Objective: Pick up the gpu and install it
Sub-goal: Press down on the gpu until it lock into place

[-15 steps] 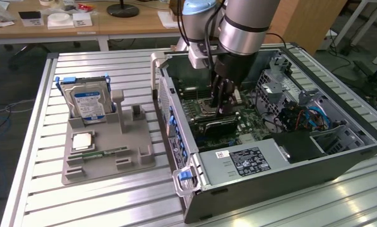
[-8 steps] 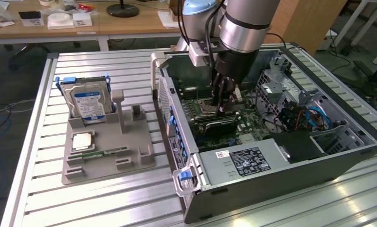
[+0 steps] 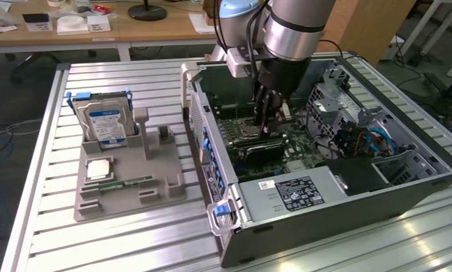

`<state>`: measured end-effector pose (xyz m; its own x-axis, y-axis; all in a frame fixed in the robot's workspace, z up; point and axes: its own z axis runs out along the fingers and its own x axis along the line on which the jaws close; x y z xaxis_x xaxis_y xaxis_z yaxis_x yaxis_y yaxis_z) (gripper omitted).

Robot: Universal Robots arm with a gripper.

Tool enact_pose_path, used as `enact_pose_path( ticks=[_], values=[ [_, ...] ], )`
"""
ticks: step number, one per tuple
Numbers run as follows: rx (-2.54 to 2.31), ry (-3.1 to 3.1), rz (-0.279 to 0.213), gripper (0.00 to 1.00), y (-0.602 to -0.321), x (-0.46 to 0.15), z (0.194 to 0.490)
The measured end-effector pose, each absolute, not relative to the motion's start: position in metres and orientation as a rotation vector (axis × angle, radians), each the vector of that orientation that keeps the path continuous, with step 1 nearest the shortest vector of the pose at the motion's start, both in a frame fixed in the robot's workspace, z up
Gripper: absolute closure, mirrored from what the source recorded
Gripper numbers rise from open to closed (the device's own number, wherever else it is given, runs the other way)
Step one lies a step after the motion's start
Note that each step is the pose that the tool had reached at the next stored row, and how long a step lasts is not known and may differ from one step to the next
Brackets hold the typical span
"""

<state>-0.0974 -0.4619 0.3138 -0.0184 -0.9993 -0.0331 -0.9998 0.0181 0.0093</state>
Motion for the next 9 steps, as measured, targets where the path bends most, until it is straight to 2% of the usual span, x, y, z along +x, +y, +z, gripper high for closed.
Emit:
enact_pose_path(
  ticks=[9],
  values=[
    [-2.189, 2.229, 0.047, 0.62, -0.4619, -0.0975, 0.3138]
  ],
)
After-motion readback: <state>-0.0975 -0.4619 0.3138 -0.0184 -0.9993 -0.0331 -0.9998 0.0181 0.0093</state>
